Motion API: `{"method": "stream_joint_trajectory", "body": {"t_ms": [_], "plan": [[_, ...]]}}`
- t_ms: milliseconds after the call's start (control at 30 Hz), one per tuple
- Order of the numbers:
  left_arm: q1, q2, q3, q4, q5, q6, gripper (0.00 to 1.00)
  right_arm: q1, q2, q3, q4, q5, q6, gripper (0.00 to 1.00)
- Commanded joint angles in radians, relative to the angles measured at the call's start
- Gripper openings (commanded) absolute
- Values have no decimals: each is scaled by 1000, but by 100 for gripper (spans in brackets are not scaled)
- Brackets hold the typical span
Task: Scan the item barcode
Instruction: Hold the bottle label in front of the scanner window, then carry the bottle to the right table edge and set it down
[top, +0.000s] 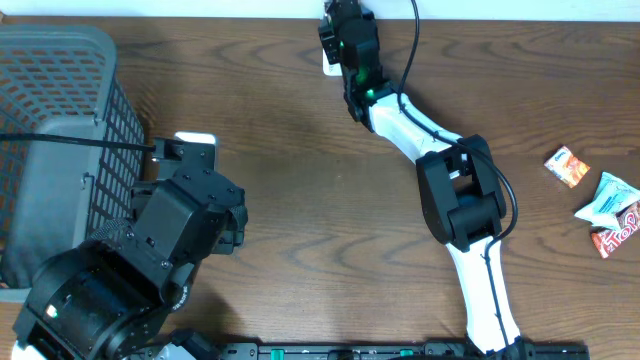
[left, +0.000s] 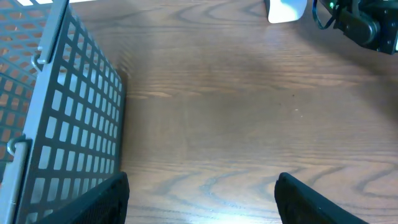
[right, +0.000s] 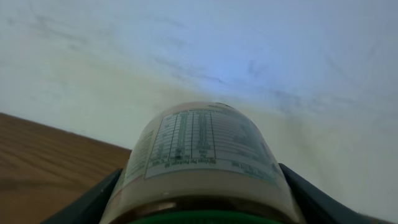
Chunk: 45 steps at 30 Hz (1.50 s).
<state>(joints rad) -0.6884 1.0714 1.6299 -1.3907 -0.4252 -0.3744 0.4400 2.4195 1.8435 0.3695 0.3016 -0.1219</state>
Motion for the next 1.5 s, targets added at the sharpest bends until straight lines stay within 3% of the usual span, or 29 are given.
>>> {"method": "stream_joint_trajectory", "body": {"t_ms": [0, 367, 567, 733, 1000, 1233, 1467], "plan": [[3, 0, 10, -4, -13, -12, 75, -7, 7, -6, 19, 34, -26, 43], [3, 0, 10, -4, -13, -12, 75, -7, 22, -5, -2, 42, -34, 45], [3, 0, 10, -4, -13, -12, 75, -8, -80, -5, -168, 42, -32, 44], [3, 0, 10, -4, -13, -13, 75, -24, -251, -5, -454, 50, 24, 42], [3, 0, 10, -4, -13, -13, 75, -177, -445, -5, -1015, 26, 340, 41], [3, 0, 10, -4, -13, -12, 75, -393, -435, -6, -1345, -161, 426, 43], [3, 0, 10, -4, -13, -13, 75, -533, -378, -8, -1516, -209, 422, 43]]}}
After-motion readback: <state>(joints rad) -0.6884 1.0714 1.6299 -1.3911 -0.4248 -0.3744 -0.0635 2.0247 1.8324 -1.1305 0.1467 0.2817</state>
